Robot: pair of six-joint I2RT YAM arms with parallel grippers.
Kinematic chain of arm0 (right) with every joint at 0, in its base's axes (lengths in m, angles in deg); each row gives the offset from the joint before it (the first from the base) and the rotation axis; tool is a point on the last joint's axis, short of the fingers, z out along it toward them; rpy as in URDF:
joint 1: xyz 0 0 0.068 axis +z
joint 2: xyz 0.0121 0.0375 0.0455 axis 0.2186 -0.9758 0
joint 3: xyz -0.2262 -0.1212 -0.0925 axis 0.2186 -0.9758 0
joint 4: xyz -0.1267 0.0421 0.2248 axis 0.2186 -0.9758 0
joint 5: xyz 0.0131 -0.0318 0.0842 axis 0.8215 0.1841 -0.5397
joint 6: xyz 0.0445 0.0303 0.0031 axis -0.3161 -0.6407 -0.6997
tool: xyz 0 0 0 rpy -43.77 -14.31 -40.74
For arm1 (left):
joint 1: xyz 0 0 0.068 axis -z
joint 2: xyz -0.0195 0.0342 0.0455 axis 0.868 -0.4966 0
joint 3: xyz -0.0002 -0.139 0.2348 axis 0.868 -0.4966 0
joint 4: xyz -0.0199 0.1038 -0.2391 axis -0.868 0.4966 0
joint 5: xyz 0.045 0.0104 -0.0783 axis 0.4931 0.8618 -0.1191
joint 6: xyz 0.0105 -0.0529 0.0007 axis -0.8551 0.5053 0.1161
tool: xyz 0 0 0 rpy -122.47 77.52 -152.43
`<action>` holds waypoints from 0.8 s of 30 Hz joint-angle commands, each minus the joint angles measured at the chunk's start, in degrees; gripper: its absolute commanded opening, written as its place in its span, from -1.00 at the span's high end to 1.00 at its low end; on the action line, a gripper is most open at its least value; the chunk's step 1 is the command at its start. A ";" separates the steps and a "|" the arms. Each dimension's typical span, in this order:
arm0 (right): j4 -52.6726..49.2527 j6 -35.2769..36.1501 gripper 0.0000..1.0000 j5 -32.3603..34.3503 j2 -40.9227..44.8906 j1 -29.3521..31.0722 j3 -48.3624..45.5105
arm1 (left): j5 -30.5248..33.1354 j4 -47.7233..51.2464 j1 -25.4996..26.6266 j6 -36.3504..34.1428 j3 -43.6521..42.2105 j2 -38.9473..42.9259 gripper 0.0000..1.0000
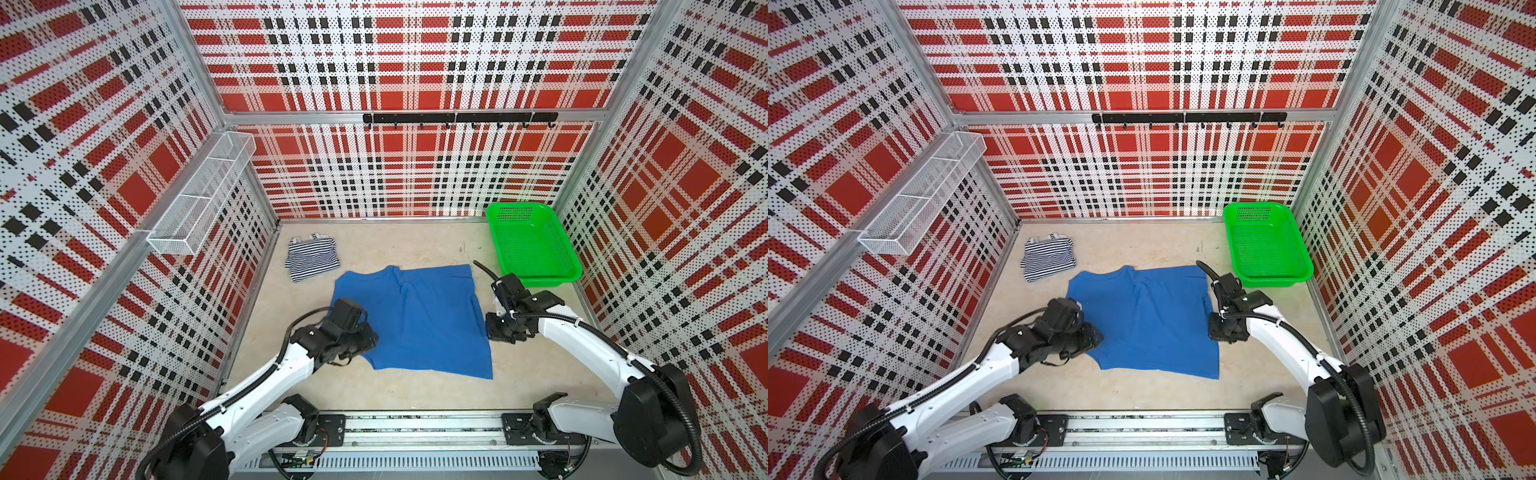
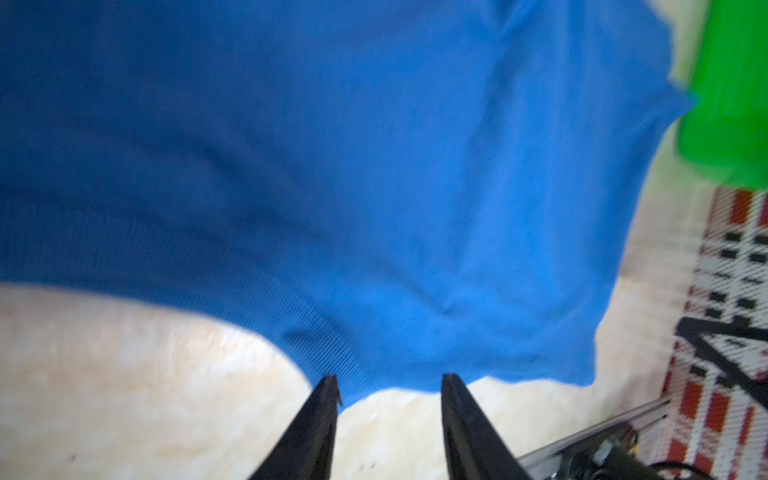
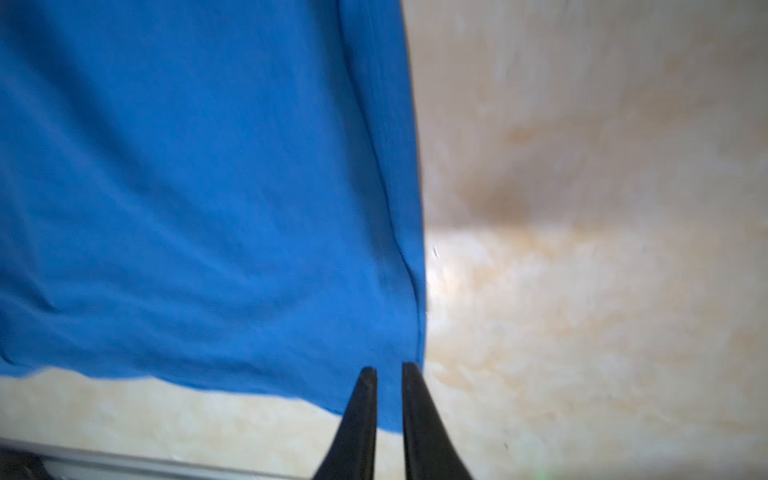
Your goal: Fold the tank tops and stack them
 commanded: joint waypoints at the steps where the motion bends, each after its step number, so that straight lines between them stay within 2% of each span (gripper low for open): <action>1: 11.87 1.82 0.76 4.84 -6.30 -0.28 3.82 | -0.50 -10.60 -3.54 -10.08 5.75 -10.93 0.11; 7: 24.06 3.02 0.74 7.21 -18.72 -0.33 11.25 | -1.79 -21.94 -5.14 -18.12 26.18 -38.71 0.23; 9: 26.63 3.83 0.72 8.09 -23.50 -0.50 15.11 | -2.25 -22.45 -5.22 -19.33 33.98 -47.32 0.25; 12: 28.78 4.95 0.71 8.75 -30.96 -1.02 21.51 | -2.93 -22.10 -5.32 -19.68 40.23 -55.80 0.28; 14: 28.54 5.27 0.71 8.81 -35.59 -1.52 25.74 | -2.27 -22.32 -5.25 -19.34 39.61 -57.17 0.28; 17: 27.54 5.81 0.72 8.87 -41.72 -2.70 31.11 | 0.16 -25.69 -6.01 -18.49 33.80 -55.25 0.28; 20: 24.08 5.42 0.73 9.34 -47.12 -4.20 35.69 | -0.82 -28.28 -8.76 -17.65 29.60 -54.73 0.28; 24: 22.03 4.83 0.75 8.48 -51.93 -5.49 39.93 | -1.17 -29.64 -11.23 -17.56 28.25 -55.89 0.28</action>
